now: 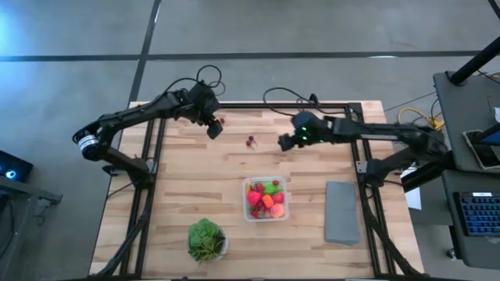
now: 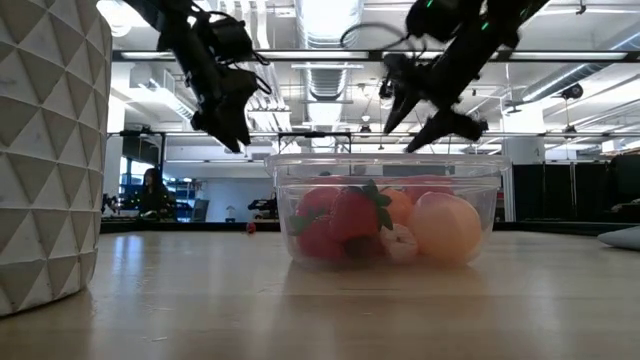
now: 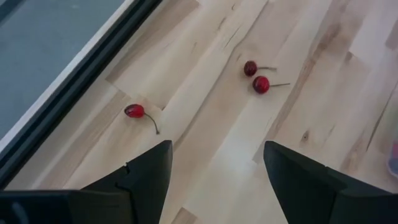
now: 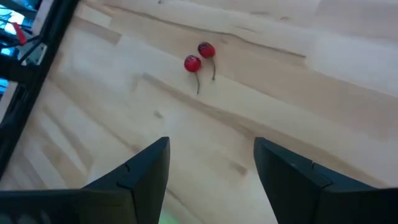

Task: Pick and placing Produce into tupperware
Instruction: Put the red cherry into the transparent bin

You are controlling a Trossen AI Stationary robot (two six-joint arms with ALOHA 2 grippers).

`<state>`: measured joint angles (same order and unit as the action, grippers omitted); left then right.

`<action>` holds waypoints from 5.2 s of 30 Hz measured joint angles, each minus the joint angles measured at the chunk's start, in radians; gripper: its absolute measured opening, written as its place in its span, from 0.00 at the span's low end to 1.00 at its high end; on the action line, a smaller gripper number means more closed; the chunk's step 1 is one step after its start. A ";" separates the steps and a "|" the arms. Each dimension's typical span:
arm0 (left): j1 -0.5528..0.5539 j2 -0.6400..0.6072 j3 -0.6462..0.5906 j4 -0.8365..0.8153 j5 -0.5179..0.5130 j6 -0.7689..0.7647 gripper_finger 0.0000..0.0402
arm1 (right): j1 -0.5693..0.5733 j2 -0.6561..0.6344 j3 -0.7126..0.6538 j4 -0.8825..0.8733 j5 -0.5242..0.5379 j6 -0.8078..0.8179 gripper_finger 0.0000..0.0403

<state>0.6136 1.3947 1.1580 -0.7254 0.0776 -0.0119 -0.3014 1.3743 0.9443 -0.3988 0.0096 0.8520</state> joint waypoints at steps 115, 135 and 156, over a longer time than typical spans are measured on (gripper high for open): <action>-0.003 -0.191 -0.004 -0.121 -0.007 0.019 0.60 | -0.092 0.981 1.043 -0.560 -0.099 -0.625 0.40; -0.003 -0.191 -0.004 -0.121 -0.007 0.019 0.60 | -0.100 0.981 1.043 -0.562 -0.094 -0.629 0.22; -0.004 -0.191 -0.004 -0.095 -0.007 0.018 0.60 | -0.065 0.885 1.045 -0.692 -0.002 -1.176 0.31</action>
<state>0.6098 1.2041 1.1538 -0.8203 0.0705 0.0065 -0.3669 2.2589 1.9893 -1.0904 0.0072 -0.3244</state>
